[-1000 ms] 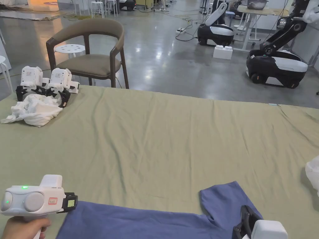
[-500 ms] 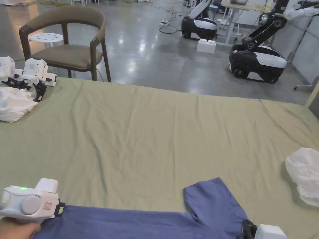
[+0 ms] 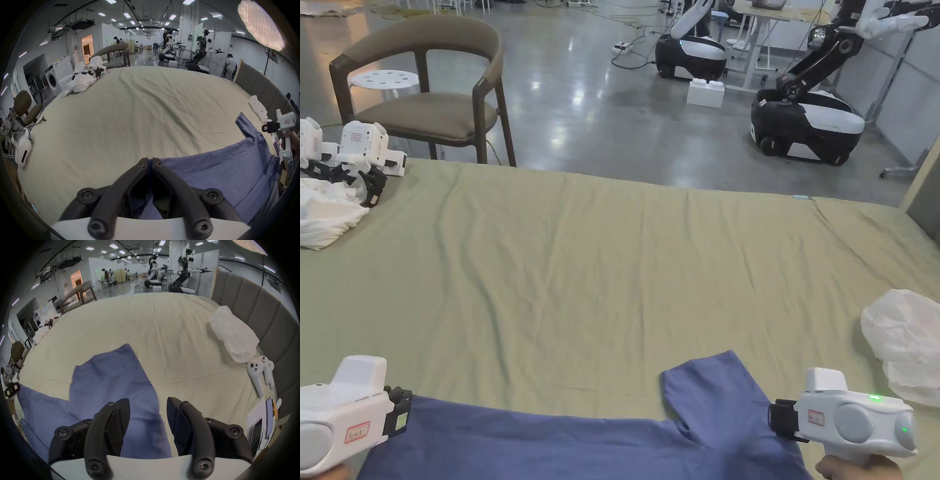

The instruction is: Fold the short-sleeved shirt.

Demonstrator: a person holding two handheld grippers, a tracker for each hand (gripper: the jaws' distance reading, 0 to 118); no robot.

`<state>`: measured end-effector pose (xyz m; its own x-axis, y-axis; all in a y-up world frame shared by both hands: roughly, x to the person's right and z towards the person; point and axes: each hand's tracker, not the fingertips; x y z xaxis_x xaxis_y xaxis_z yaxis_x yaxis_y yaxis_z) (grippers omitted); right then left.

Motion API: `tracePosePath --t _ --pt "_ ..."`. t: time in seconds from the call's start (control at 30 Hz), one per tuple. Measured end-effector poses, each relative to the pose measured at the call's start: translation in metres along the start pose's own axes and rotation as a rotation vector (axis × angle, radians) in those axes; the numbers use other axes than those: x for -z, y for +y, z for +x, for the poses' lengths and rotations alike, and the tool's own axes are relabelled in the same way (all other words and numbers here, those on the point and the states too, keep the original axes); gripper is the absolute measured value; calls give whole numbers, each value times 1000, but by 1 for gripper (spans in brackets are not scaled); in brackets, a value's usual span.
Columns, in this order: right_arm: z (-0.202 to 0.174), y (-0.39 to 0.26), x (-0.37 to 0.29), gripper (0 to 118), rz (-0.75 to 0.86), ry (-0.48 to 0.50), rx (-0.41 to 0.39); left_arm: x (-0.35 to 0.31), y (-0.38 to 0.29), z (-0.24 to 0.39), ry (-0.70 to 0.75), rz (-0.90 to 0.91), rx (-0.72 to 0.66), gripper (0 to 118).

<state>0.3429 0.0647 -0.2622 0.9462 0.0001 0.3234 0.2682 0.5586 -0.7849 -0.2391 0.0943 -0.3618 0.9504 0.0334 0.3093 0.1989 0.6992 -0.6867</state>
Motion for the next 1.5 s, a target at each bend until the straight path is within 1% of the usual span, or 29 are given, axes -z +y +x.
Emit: tracePosePath --t 0.07,0.13,0.2,0.27,0.3,0.33,0.37,0.4,0.43,0.5,0.57,0.6,0.63,0.7,0.8,0.93,1.17,1.23,1.33,1.4,1.47,1.5 --pt "-1 4 20 51 -40 27 14 -8 -3 1 0 8 -12 0" --pt "-1 8 38 51 -94 56 45 -11 -4 0 -1 16 -23 0" --pt "-6 8 50 50 -149 28 32 -14 -7 0 6 12 -36 0" --pt "-10 9 51 47 -131 14 -2 -9 -8 -8 5 13 -48 0" --pt "-12 10 50 42 -127 4 -20 -9 -9 -8 4 12 -57 0" --pt "-15 10 50 30 -121 10 -20 -10 -11 -8 4 12 -60 0" --pt "-15 10 50 1 -110 30 -19 -10 -12 -7 5 12 -59 0" --pt "-17 9 52 0 -113 60 -1 -3 -13 -11 7 12 -58 0" --pt "-21 7 55 0 -122 37 -1 -3 -13 -12 12 11 -57 0" --pt "-22 5 54 0 -108 22 -37 -3 -14 -12 13 7 -60 0" --pt "-18 4 45 0 -94 31 -17 -3 -11 -14 8 10 -63 0" --pt "-15 3 39 0 -75 47 9 -4 -11 -15 8 14 -63 0" --pt "-11 1 31 0 -49 63 28 -6 -10 -17 7 19 -63 0" --pt "-6 -1 12 0 5 76 32 -8 -10 -20 -2 27 -67 0" --pt "-3 -6 -32 0 72 90 18 -20 -7 -24 -11 49 -71 0" --pt "6 -18 -86 0 136 104 20 -46 -8 -29 -25 94 -73 0" --pt "12 -62 -160 0 203 107 -5 -93 -25 -35 -62 152 -67 0" --pt "11 -81 -177 0 211 101 -25 -106 -36 -33 -67 152 -63 0" --pt "8 -109 -193 0 189 76 -53 -122 -56 -35 -80 151 -75 0" --pt "6 -128 -201 0 151 58 -83 -131 -71 -37 -86 147 -84 0" --pt "4 -148 -206 0 122 53 -94 -136 -87 -39 -97 124 -93 0" --pt "3 -158 -207 0 95 38 -115 -138 -95 -41 -103 110 -91 0"
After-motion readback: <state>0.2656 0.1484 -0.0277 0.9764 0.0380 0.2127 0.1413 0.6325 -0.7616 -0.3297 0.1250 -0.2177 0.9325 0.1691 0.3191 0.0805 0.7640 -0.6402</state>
